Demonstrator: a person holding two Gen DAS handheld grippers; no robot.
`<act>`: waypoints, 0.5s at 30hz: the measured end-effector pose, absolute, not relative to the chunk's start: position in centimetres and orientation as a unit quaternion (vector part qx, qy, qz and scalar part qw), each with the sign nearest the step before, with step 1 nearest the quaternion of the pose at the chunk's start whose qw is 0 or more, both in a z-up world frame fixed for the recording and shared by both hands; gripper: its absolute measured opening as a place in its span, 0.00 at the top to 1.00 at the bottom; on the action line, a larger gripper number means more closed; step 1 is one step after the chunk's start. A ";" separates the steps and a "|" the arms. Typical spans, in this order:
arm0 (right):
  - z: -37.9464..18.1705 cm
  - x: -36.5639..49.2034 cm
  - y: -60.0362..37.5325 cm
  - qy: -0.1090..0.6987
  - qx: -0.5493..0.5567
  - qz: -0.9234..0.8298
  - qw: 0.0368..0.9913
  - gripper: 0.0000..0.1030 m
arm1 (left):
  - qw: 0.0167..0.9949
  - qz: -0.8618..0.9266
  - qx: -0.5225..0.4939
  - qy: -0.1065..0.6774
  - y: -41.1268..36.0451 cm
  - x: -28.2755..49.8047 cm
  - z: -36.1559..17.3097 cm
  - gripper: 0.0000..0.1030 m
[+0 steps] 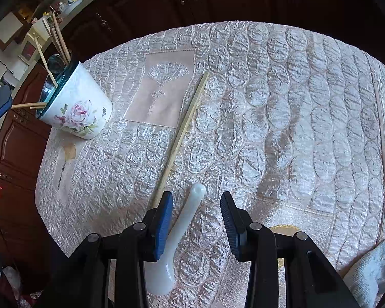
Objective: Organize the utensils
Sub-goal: 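Move the right tool over the white plastic spoon on the cloth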
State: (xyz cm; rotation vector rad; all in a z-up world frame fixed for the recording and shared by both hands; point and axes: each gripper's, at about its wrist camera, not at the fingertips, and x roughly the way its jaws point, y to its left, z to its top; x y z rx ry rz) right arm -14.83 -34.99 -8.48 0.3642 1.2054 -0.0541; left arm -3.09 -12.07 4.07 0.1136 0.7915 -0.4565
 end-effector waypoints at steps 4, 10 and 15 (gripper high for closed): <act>-8.9 -14.7 -34.6 0.566 0.173 -0.025 0.805 0.64 | 0.896 -0.219 0.056 0.382 -12.0 -3.2 3.9 0.47; -9.1 -14.4 -33.8 0.572 0.173 -0.026 0.802 0.64 | 0.896 -0.218 0.054 0.383 -11.8 -3.2 3.7 0.47; -9.3 -14.3 -33.5 0.574 0.176 -0.028 0.799 0.64 | 0.896 -0.218 0.051 0.383 -11.5 -3.3 3.6 0.47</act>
